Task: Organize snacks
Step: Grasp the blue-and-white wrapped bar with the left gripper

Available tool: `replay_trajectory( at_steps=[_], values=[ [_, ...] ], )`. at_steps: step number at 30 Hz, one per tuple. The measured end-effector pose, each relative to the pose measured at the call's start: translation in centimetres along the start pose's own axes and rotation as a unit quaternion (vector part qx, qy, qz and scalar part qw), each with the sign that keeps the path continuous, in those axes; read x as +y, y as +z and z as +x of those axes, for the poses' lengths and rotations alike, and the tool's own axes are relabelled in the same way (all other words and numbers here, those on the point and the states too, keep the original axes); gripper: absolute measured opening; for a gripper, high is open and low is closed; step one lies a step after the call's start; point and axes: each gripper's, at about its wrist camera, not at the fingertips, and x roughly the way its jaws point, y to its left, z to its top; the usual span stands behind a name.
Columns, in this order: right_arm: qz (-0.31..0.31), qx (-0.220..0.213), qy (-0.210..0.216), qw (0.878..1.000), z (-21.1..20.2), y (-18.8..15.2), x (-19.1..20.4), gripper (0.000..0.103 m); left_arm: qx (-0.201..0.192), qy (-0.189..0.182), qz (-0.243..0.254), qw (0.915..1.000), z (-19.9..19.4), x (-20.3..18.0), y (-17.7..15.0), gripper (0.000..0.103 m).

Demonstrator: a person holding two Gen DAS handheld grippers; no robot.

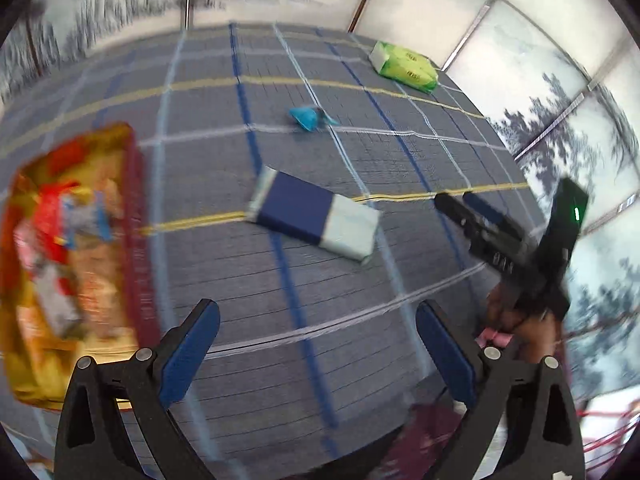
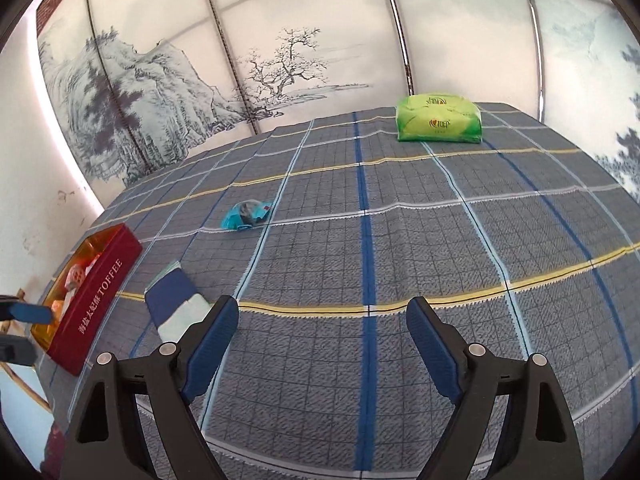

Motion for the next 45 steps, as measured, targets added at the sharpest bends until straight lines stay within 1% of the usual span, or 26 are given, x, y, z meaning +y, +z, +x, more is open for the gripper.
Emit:
replay_trajectory(
  at_steps=[1,3,4,5,6,7,8,10,14,17,21,24,27,28,29,30,31,32,34,35,36,38,42,43,44,45],
  values=[
    [0.007,0.0,0.007,1.0,0.0,0.0,-0.2,0.086,0.006,-0.01,-0.016,0.9998,0.7,-0.1,0.5,0.097],
    [0.009,-0.006,0.021,1.0,-0.2,0.0,-0.4,0.086,0.028,-0.016,-0.073,0.9968,3.0,0.0,2.2,0.097],
    [0.01,-0.006,0.025,1.0,-0.2,0.0,-0.4,0.086,0.038,-0.02,-0.093,0.9948,3.7,0.2,2.6,0.097],
    [0.012,-0.007,0.033,0.999,-0.2,-0.1,-0.5,0.086,0.054,-0.025,-0.123,0.9907,5.0,0.5,3.2,0.095],
    [0.012,-0.008,0.038,0.999,-0.3,-0.1,-0.4,0.086,0.065,-0.023,-0.15,0.9863,6.0,0.9,3.7,0.094],
    [0.013,-0.011,0.045,0.999,-0.4,-0.1,-0.5,0.087,0.069,-0.018,-0.164,0.9839,6.5,1.2,4.1,0.089],
    [0.014,-0.014,0.05,0.999,-0.5,-0.1,-0.5,0.087,0.071,-0.002,-0.179,0.9813,7.2,1.3,4.5,0.088],
    [0.017,-0.017,0.06,0.998,-0.6,-0.2,-0.5,0.087,0.078,0.025,-0.187,0.9789,8.1,1.3,5.0,0.088],
    [0.019,-0.02,0.075,0.997,-0.7,-0.3,-0.5,0.087,0.092,0.058,-0.186,0.9764,9.4,0.6,5.8,0.088],
    [0.022,-0.021,0.084,0.996,-0.8,-0.3,-0.7,0.088,0.1,0.084,-0.186,0.9739,10.1,-0.2,6.4,0.093],
    [0.036,-0.022,0.091,0.995,-0.8,-0.3,-1.2,0.089,0.108,0.099,-0.197,0.9694,11.0,-0.1,7.4,0.101],
    [0.05,-0.022,0.096,0.994,-0.8,-0.2,-1.7,0.09,0.115,0.13,-0.176,0.9688,11.7,-1.0,7.6,0.101],
    [0.064,-0.023,0.1,0.993,-0.9,-0.3,-2.1,0.091,0.121,0.151,-0.122,0.9734,12.1,-2.1,7.2,0.099],
    [0.068,-0.023,0.101,0.992,-0.9,-0.3,-2.2,0.092,0.121,0.154,-0.113,0.974,12.1,-2.3,7.2,0.09],
    [0.073,-0.022,0.102,0.992,-0.9,-0.3,-2.4,0.092,0.121,0.164,-0.095,0.9744,11.6,-2.4,7.0,0.073],
    [0.076,-0.022,0.102,0.992,-0.9,-0.3,-2.5,0.093,0.119,0.174,-0.078,0.9743,11.2,-2.4,6.8,0.06],
    [0.078,-0.022,0.103,0.991,-0.9,-0.3,-2.6,0.093,0.12,0.183,-0.066,0.9735,10.7,-2.2,6.6,0.051],
    [0.081,-0.024,0.104,0.991,-1.0,-0.3,-2.6,0.093,0.122,0.184,-0.05,0.974,10.2,-1.6,6.4,0.047],
    [0.081,-0.024,0.104,0.991,-1.0,-0.2,-2.6,0.094,0.129,0.175,-0.021,0.9759,9.6,-0.5,6.3,0.047],
    [0.08,-0.021,0.103,0.991,-0.8,-0.2,-2.6,0.094,0.132,0.164,-0.009,0.9776,9.4,0.1,6.2,0.047],
    [0.078,-0.014,0.101,0.992,-0.6,-0.1,-2.4,0.094,0.131,0.149,-0.002,0.9802,9.1,0.5,6.1,0.048],
    [0.07,-0.007,0.098,0.993,-0.5,0.0,-2.2,0.094,0.122,0.138,0.009,0.9829,8.6,1.1,5.7,0.05],
    [0.037,0.002,0.103,0.994,-0.2,0.7,-0.9,0.094,0.107,0.143,0.032,0.9834,8.2,1.4,5.5,0.054],
    [0.029,0.006,0.105,0.994,0.1,1.2,-0.5,0.094,0.107,0.146,0.039,0.9828,8.2,1.3,5.4,0.056],
    [0.021,0.009,0.106,0.994,0.4,1.6,-0.1,0.094,0.107,0.149,0.045,0.982,8.6,1.0,5.4,0.062],
    [0.007,0.011,0.107,0.994,0.9,2.3,0.5,0.094,0.108,0.151,0.046,0.9815,9.3,0.4,5.8,0.065]
  ],
)
